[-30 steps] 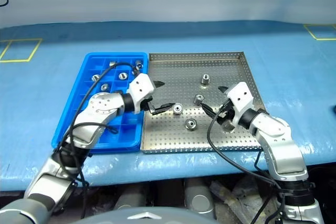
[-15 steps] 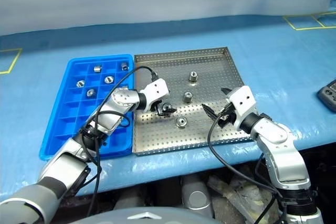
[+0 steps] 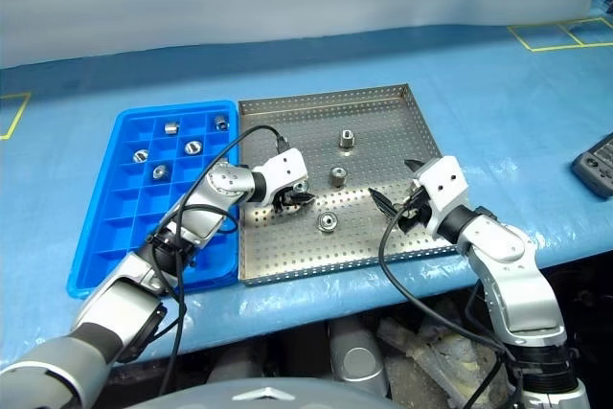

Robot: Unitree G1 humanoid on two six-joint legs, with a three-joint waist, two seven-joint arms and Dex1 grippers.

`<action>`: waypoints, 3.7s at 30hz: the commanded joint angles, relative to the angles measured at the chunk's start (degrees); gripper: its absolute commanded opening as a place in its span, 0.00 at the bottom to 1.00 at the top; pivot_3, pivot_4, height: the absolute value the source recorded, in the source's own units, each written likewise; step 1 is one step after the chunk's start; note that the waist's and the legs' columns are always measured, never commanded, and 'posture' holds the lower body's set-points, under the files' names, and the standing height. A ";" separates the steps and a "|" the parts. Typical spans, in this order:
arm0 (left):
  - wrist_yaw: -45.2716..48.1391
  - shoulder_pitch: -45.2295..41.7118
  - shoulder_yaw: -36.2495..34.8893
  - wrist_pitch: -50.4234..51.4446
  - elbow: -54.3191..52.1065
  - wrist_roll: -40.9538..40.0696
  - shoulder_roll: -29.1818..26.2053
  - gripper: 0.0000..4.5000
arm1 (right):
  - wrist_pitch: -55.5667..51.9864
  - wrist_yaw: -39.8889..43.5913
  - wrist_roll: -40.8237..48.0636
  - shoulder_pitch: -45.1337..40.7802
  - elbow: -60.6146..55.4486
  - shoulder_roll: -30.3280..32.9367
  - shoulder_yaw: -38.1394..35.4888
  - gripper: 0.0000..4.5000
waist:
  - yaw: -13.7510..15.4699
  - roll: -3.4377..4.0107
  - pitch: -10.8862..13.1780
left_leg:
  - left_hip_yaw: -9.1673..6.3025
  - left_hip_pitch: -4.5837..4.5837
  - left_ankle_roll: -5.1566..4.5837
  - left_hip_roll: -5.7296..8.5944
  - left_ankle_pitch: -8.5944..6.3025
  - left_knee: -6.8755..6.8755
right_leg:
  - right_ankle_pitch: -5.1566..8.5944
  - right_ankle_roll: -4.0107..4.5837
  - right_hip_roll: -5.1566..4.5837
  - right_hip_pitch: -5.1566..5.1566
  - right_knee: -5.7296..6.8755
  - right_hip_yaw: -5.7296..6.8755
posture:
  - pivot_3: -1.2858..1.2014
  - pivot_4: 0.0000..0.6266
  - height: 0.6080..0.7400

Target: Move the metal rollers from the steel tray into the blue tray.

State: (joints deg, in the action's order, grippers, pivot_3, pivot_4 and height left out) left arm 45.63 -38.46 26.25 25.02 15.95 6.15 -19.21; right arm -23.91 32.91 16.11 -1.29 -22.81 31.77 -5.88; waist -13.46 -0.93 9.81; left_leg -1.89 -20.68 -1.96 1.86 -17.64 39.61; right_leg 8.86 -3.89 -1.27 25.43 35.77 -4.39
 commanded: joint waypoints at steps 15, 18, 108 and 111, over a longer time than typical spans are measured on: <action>-2.61 0.02 -8.09 -0.05 -9.49 -3.24 0.62 0.39 | 1.17 0.60 0.09 -2.76 -0.92 -0.34 2.19 1.00 | 0.21 0.00 0.00 | 0.02 -0.02 -0.02 0.00 -0.01 0.00 | -0.02 -0.02 -0.02 0.04 0.00 -0.04 | 0.41 0.24 1.00; -5.10 1.26 -12.71 2.47 -14.62 -5.31 0.41 0.39 | 1.17 1.83 1.03 -3.79 -1.09 -0.80 3.25 1.00 | 0.36 0.00 0.00 | 0.01 -0.02 -0.02 0.00 -0.01 0.00 | -0.02 -0.02 -0.03 0.04 0.01 -0.04 | 0.42 0.24 1.00; 3.08 6.76 -6.85 3.63 -27.01 -16.01 -5.09 0.88 | -0.91 9.31 0.82 -5.14 -5.71 6.29 3.99 1.00 | 10.95 -0.04 0.01 | -1.45 -0.50 0.57 0.41 0.33 -0.08 | 0.11 0.86 -0.57 0.01 0.03 1.47 | 0.43 0.24 1.00; 6.45 4.18 -3.50 1.22 -20.72 -15.00 -3.87 0.88 | -2.76 6.95 0.08 0.08 -9.05 7.40 1.52 1.00 | 9.31 0.00 -0.01 | -1.34 -0.43 0.41 0.35 0.24 -0.06 | 0.14 0.83 -0.45 -0.05 0.05 1.39 | 0.41 0.24 1.00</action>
State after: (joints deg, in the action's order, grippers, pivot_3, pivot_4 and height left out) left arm 50.33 -32.85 21.55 28.29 -6.48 -9.35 -23.84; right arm -25.92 41.17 16.23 -2.09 -28.45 38.74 -1.99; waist -4.15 -0.93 9.80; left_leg -3.17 -21.09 -1.55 2.21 -17.39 39.58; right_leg 9.06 -3.16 -1.69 25.35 35.82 -3.02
